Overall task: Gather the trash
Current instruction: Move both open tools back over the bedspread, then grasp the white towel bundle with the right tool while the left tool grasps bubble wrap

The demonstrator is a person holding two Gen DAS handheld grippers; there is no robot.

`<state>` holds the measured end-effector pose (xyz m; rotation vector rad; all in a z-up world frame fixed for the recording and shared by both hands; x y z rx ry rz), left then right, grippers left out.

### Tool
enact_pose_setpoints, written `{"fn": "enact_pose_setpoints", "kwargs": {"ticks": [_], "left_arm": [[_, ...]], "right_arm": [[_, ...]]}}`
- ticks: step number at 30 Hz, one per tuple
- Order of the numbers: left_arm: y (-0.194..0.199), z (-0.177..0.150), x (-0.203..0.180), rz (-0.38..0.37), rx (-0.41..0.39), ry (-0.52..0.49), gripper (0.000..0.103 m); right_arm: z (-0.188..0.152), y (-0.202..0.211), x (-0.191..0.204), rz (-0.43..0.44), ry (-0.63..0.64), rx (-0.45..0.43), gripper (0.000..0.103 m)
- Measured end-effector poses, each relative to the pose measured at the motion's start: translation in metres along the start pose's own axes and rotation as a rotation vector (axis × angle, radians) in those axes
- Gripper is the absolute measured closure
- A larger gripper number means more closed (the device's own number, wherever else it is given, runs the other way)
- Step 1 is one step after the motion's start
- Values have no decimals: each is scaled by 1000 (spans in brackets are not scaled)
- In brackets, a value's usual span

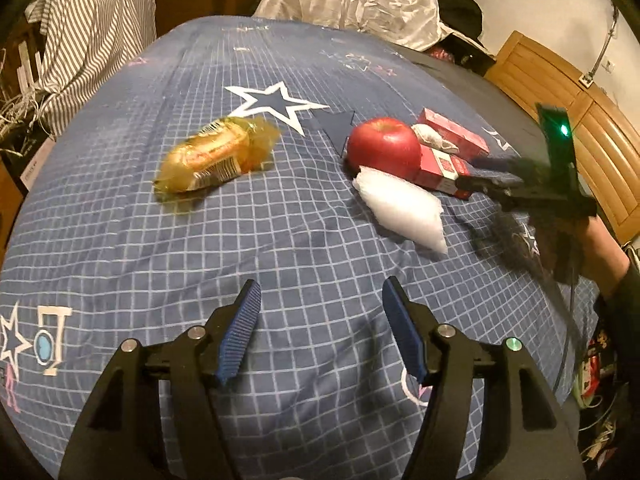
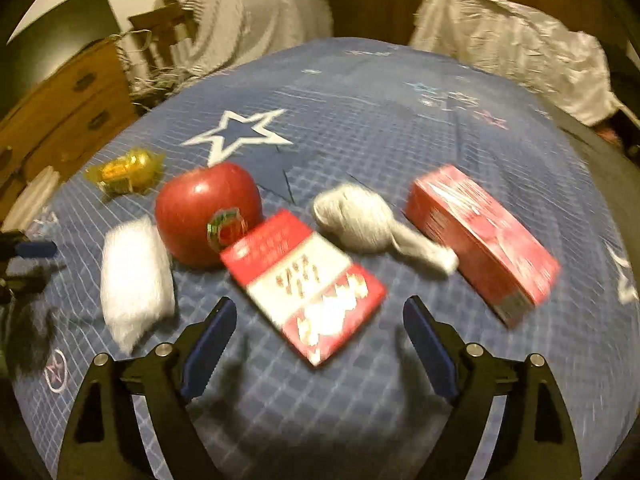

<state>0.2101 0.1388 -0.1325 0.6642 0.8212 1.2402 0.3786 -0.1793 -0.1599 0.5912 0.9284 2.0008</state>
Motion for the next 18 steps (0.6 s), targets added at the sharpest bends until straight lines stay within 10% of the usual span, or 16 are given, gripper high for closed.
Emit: {"fn": "enact_pose_setpoints", "kwargs": {"ticks": [12, 18], "left_arm": [[-15, -1, -5, -19, 13, 21, 42], [-23, 2, -17, -60, 23, 11, 42]], "right_arm": [[-27, 30, 52, 340, -29, 49, 16], [-40, 71, 60, 338, -5, 24, 16]]}}
Point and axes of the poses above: each gripper's, at about its wrist camera, not at the fingertips, and y roughly against the way its jaws point, x to its left, z to its top, the point moved 2 cm from there along -y, roughly the way its jaws point, and after that the axes turned 1 degree about z, right-handed, at the moved point
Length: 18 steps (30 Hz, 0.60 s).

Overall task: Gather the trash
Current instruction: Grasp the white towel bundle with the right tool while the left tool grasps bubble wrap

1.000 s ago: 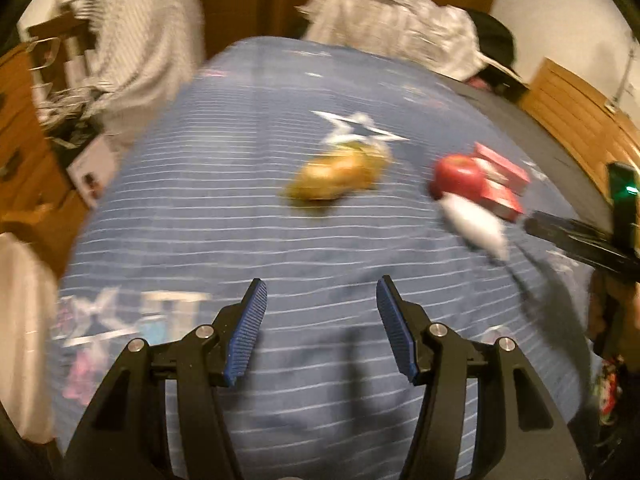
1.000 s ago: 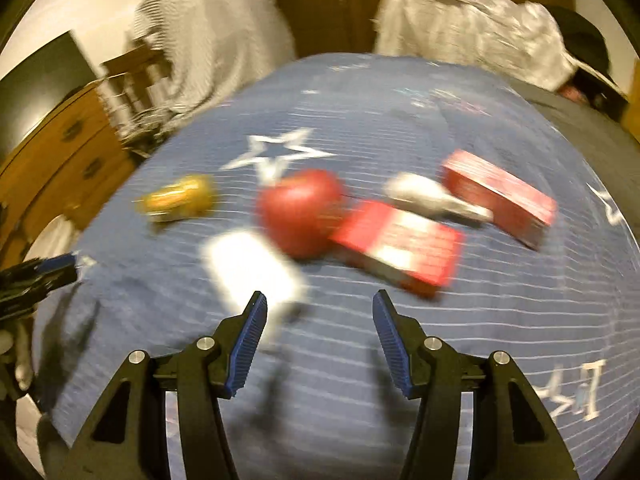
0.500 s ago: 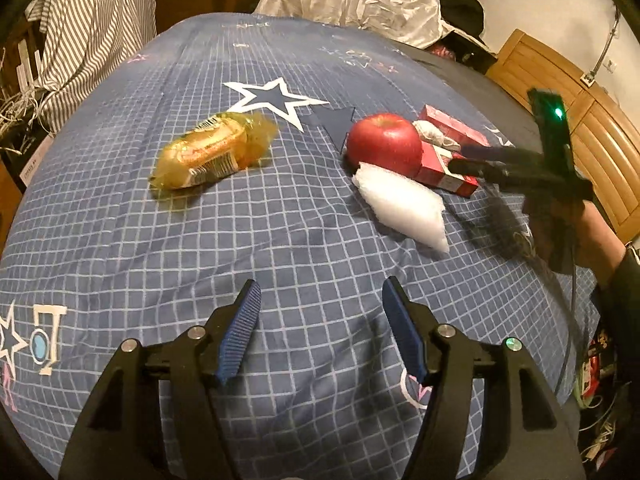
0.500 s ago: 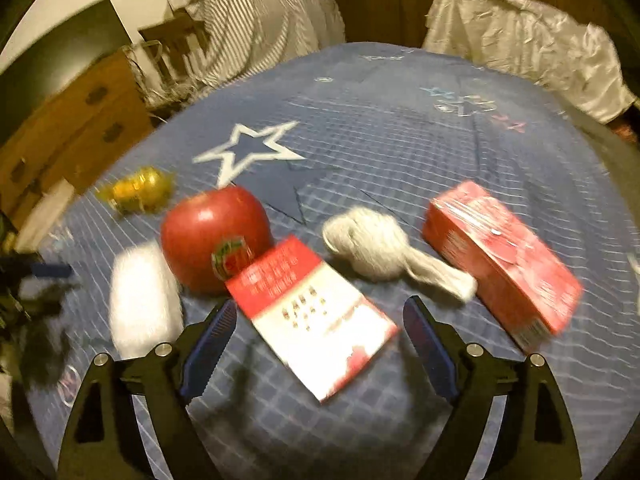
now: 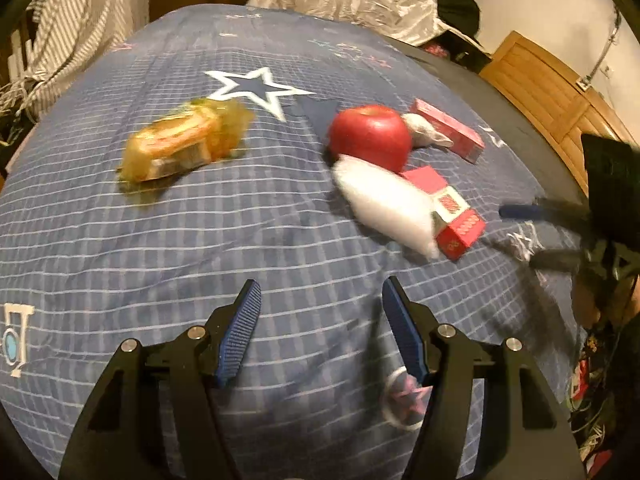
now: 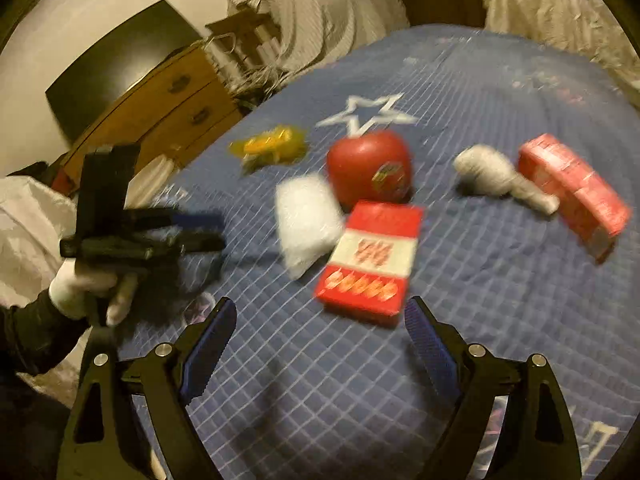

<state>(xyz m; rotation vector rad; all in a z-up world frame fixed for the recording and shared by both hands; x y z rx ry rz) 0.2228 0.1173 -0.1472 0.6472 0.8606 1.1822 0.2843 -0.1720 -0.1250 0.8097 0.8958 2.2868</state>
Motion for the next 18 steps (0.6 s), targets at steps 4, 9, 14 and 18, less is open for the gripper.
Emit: {"fn": "enact_pose_setpoints", "kwargs": {"ticks": [4, 9, 14, 18], "left_arm": [[-9, 5, -10, -23, 1, -2, 42], [-21, 10, -15, -63, 15, 31, 42], [-26, 15, -16, -103, 19, 69, 42], [-31, 20, -17, -125, 16, 91, 37]], "right_arm": [[33, -2, -23, -242, 25, -76, 23], [67, -32, -61, -402, 25, -88, 25], [92, -77, -92, -484, 31, -11, 25], [90, -105, -105, -539, 8, 37, 67]]}}
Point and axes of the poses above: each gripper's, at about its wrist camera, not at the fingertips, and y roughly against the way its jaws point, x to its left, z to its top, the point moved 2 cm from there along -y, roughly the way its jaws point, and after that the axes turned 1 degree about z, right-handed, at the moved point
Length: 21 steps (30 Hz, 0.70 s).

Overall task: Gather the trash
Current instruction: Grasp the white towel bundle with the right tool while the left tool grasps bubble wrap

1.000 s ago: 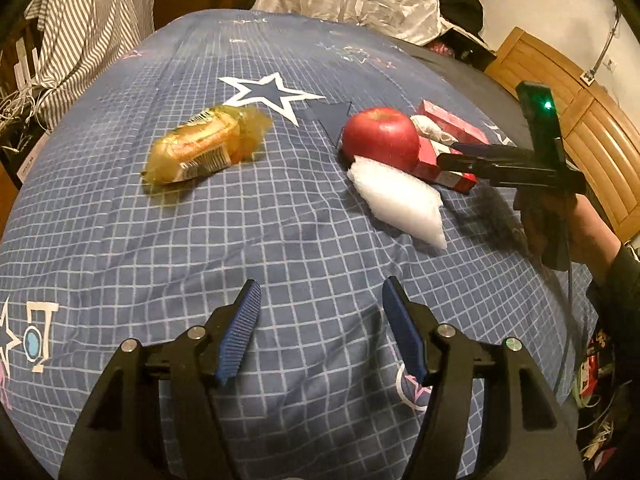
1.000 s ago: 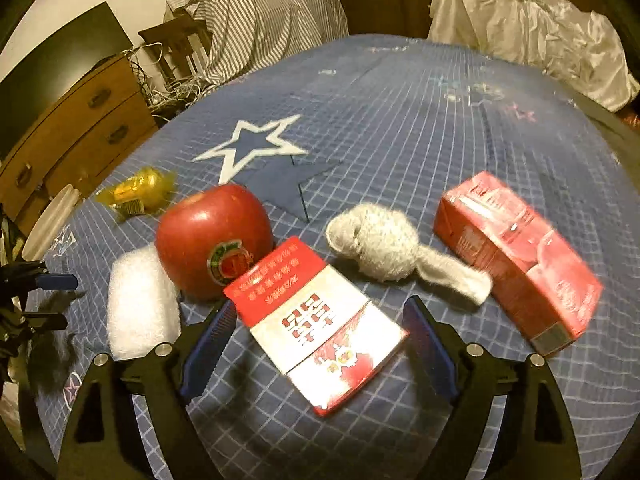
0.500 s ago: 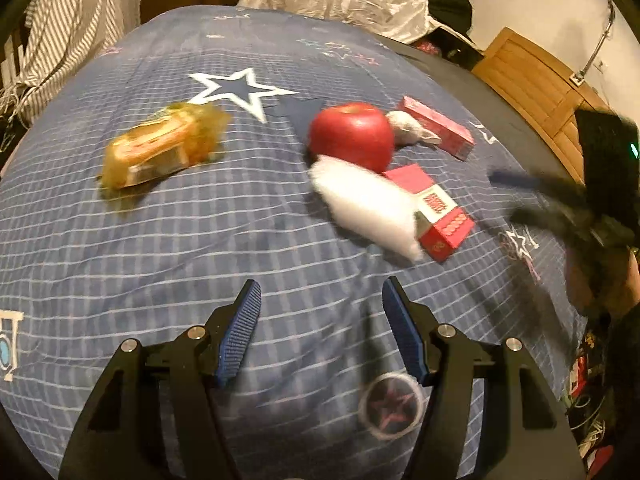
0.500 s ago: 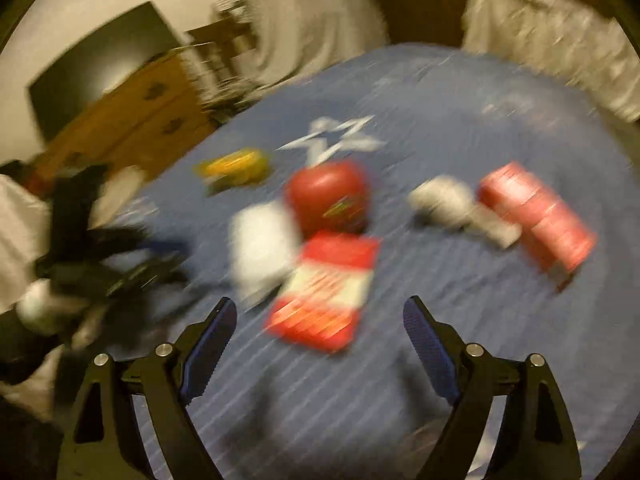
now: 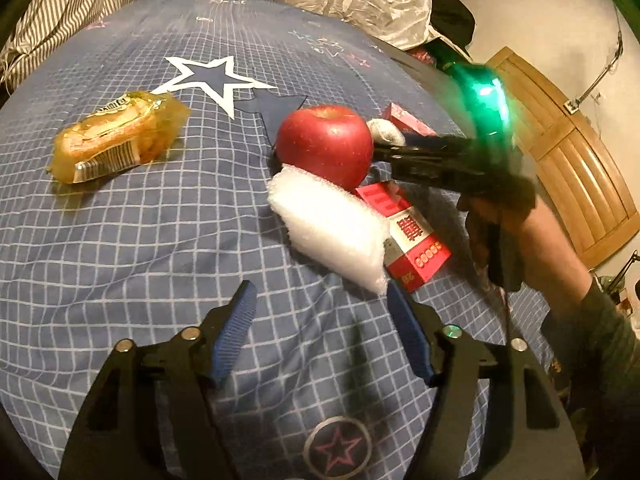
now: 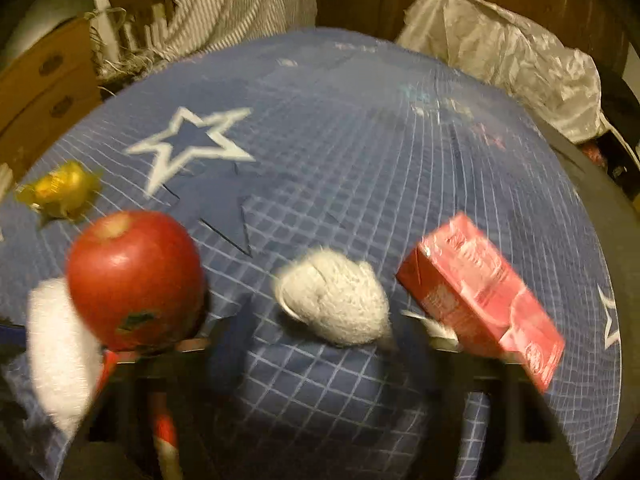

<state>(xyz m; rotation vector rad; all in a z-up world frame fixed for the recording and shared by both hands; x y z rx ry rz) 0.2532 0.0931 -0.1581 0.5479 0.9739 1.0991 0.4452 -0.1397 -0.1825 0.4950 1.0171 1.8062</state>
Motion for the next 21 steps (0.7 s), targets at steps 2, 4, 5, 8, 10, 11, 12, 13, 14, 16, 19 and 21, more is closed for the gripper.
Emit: {"fn": "enact_pose_setpoints", "kwargs": {"ticks": [2, 4, 5, 8, 10, 11, 12, 13, 14, 16, 19, 21], "left_arm": [[-5, 2, -1, -25, -1, 21, 37], [-8, 5, 0, -38, -4, 32, 37], [-10, 6, 0, -44, -5, 38, 37], [-16, 11, 3, -69, -14, 74, 37], [-21, 16, 3, -77, -24, 102, 37], [-24, 18, 2, -76, -30, 113, 37], [-28, 21, 3, -77, -33, 124, 37], [-31, 23, 2, -77, -38, 136, 37], [-34, 25, 1, -77, -44, 147, 38], [-40, 28, -2, -62, -55, 153, 38], [-46, 31, -7, -9, -75, 148, 47], [-47, 31, -7, -5, -90, 150, 50]], "right_arm": [[-3, 0, -7, 18, -55, -26, 70], [-10, 14, -8, 34, -80, -71, 71], [-15, 23, -6, 40, -84, -95, 71], [-32, 57, -1, 83, -112, -152, 71], [-47, 73, 8, 98, -112, -166, 71], [-52, 78, 12, 103, -115, -174, 71], [-56, 84, 14, 102, -119, -179, 71], [-61, 89, 17, 102, -129, -186, 71], [-65, 94, 18, 103, -136, -192, 71], [-71, 103, 21, 84, -143, -209, 71], [-77, 110, 27, 70, -154, -218, 71], [-80, 113, 28, 59, -154, -221, 71]]}}
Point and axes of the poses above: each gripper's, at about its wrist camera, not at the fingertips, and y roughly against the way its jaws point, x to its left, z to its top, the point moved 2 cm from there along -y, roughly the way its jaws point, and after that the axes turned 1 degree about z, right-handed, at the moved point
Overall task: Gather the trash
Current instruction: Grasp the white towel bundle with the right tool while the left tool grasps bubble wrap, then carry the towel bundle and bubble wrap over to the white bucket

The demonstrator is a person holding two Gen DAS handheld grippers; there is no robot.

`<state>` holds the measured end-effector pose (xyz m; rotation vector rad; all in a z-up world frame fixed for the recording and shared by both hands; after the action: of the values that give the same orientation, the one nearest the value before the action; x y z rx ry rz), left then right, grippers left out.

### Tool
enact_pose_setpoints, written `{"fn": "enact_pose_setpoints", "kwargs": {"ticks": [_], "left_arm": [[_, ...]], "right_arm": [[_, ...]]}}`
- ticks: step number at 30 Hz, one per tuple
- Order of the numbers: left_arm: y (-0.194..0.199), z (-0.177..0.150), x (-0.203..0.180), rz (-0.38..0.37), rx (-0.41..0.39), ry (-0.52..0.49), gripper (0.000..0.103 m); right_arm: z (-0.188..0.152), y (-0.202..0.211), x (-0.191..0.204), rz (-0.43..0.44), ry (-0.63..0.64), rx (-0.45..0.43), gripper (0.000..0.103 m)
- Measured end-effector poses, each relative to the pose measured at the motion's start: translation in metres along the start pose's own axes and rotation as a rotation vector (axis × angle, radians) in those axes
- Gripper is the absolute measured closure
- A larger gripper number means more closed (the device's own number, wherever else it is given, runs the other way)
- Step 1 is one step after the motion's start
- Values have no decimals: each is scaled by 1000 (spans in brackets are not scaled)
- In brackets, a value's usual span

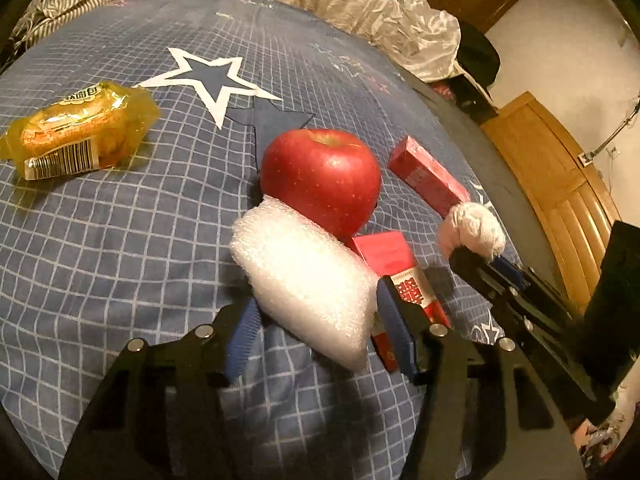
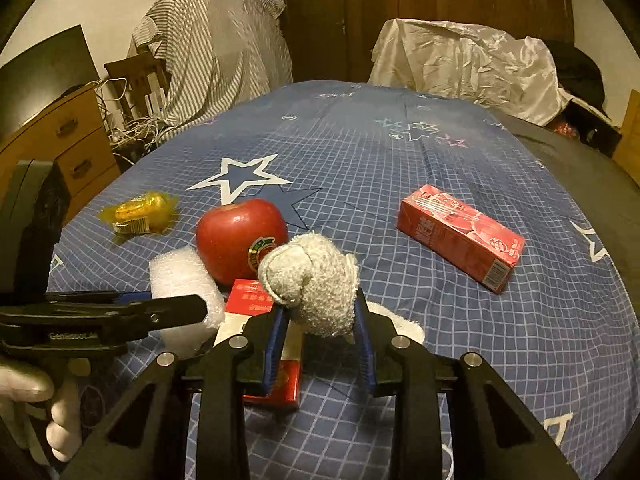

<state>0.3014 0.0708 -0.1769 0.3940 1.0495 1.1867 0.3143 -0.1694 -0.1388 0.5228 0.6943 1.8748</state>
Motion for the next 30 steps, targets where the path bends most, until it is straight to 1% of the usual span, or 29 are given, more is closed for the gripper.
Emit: {"fn": "enact_pose_setpoints", "kwargs": {"ticks": [5, 10, 12, 16, 19, 21, 22, 26, 30], "left_arm": [[6, -2, -5, 18, -47, -22, 55], [41, -9, -8, 40, -133, -75, 56], [59, -11, -13, 75, -177, -125, 56], [94, -16, -23, 135, -259, -204, 56], [122, -19, -26, 194, -321, -244, 56], [138, -20, -26, 226, -357, -253, 56], [150, -20, -26, 257, -388, -264, 56], [178, -23, -24, 316, -443, -287, 56], [200, -25, -21, 343, -474, -296, 56]], "right_arm": [[-6, 11, 8, -39, -4, -40, 71], [-7, 35, 18, -64, -23, -110, 71], [-8, 44, 25, -67, -23, -129, 71], [-6, 70, 51, -87, -10, -189, 70], [-2, 90, 71, -110, -5, -242, 70], [1, 101, 82, -118, -4, -266, 70], [3, 108, 89, -122, -3, -278, 70], [7, 128, 117, -120, 11, -311, 70], [12, 140, 141, -107, 25, -324, 70]]}}
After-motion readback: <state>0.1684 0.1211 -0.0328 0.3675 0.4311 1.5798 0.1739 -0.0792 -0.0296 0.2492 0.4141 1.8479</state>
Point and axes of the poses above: each gripper's, at about its wrist camera, not at the fingertips, and y roughly against the way its jaws point, x to its left, z to its top, the point moved 2 cm from there along -y, roughly the way its jaws point, and after that the axes turned 1 degree about z, right-handed, at the moved point
